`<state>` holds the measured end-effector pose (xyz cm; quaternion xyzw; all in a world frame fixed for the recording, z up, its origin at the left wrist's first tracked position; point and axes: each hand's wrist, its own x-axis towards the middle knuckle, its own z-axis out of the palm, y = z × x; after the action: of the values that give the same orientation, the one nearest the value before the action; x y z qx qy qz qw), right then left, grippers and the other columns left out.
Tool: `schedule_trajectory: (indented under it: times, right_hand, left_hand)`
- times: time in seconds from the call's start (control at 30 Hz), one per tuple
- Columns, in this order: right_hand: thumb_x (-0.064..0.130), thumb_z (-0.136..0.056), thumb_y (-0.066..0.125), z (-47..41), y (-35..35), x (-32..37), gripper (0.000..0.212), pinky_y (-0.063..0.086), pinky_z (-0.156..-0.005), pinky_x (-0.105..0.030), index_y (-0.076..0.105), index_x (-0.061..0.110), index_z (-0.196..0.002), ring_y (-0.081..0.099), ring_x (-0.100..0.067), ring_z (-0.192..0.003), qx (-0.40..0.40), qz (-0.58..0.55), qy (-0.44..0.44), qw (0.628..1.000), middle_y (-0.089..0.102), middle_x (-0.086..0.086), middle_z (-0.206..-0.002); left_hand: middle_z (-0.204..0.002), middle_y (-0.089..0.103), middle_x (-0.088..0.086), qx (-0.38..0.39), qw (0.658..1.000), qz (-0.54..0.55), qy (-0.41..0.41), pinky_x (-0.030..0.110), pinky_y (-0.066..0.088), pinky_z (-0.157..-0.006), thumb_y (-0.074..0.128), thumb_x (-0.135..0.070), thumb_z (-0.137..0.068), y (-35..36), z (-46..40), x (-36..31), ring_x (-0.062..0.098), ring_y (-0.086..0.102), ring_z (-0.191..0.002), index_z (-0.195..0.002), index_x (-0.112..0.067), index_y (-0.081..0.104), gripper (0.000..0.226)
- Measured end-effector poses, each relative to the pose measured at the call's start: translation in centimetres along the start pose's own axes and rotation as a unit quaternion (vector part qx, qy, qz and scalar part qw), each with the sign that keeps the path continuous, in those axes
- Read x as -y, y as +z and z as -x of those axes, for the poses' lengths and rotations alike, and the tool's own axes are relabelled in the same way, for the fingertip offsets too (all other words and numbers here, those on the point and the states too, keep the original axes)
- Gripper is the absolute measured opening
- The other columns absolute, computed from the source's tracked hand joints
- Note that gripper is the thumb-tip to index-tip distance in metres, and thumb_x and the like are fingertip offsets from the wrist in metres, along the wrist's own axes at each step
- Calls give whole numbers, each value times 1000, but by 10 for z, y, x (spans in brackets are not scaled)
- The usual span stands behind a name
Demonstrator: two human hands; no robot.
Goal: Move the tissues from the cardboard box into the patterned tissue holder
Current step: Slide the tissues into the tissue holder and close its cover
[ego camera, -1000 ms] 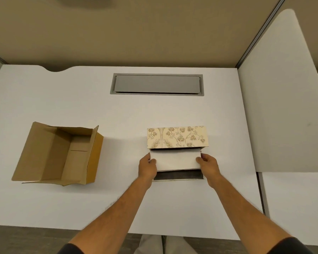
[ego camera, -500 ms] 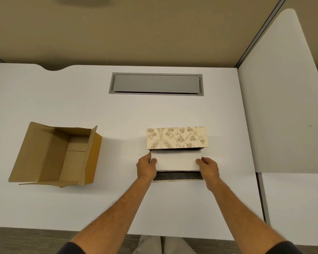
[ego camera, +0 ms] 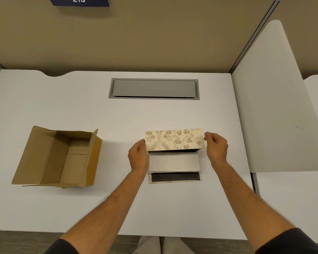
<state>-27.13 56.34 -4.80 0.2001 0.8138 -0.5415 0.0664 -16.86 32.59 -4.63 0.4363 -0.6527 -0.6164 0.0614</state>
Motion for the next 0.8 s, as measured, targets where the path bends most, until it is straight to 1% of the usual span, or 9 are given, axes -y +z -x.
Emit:
schedule_trajectory:
  times: [0.07,0.17,0.23,0.3,0.47,0.5,0.6,0.63,0.8]
  right_hand:
    - [22,-96,61,-7,3,1,16,51,-67,-15,77,19,-93,66,-5,-80,14,26,1,1000,75,5,-97]
    - [9,-96,60,-11,3,-4,21,55,-76,-23,76,8,-110,64,-15,-93,26,63,6,998,74,-6,-112]
    - [7,-95,59,-11,0,-7,23,52,-73,-19,76,8,-110,64,-16,-92,31,73,5,997,74,-7,-113]
    - [6,-94,60,-10,-3,-8,22,48,-67,-15,76,8,-108,65,-15,-89,37,83,2,996,75,-6,-109]
    - [9,-96,59,5,-14,-11,16,45,-59,-11,72,14,-104,64,-14,-89,64,113,-10,991,69,2,-101]
    - [10,-96,59,10,-18,-13,14,45,-58,-10,70,17,-101,64,-13,-88,70,117,-13,991,68,4,-99]
    - [10,-95,60,29,-29,-26,12,46,-58,-11,65,21,-96,65,-7,-82,82,128,-26,988,68,7,-94]
    - [10,-95,60,35,-33,-32,12,46,-59,-11,64,21,-95,65,-4,-82,84,129,-30,988,69,7,-93]
    - [8,-94,61,64,-45,-58,9,49,-62,-13,63,17,-94,65,-8,-85,100,138,-24,985,69,4,-92]
  left_hand:
    - [-80,74,-21,-4,1000,-12,10,9,49,-63,53,-18,-98,2,-5,-6,-4,66,-74,-73,-36,74,38]
    - [-90,71,-14,-14,999,-36,16,5,48,-61,57,-10,-97,2,-11,-8,-2,63,-76,-95,-23,77,24]
    - [-99,71,-7,-13,999,-40,9,12,53,-67,58,-5,-95,-1,-14,-7,2,65,-82,-106,-18,76,24]
    - [-101,71,-4,-6,999,-43,7,22,57,-73,59,-4,-95,-5,-15,-6,14,68,-90,-104,-19,75,23]
    - [-105,70,0,18,997,-73,16,8,51,-55,59,-5,-95,-15,-6,-2,18,66,-96,-97,-22,68,19]
    - [-105,70,1,21,997,-76,15,10,52,-58,59,-4,-94,-18,-2,1,18,66,-96,-97,-21,69,20]
    - [-98,71,-4,25,996,-89,6,27,60,-75,63,1,-89,-26,10,14,15,67,-94,-96,-18,69,21]
    - [-96,70,-5,28,995,-95,3,27,60,-76,63,1,-88,-29,15,19,14,67,-93,-96,-19,69,22]
    - [-89,70,-4,51,993,-110,0,15,53,-62,65,6,-86,-44,36,42,11,67,-84,-85,-25,65,31]
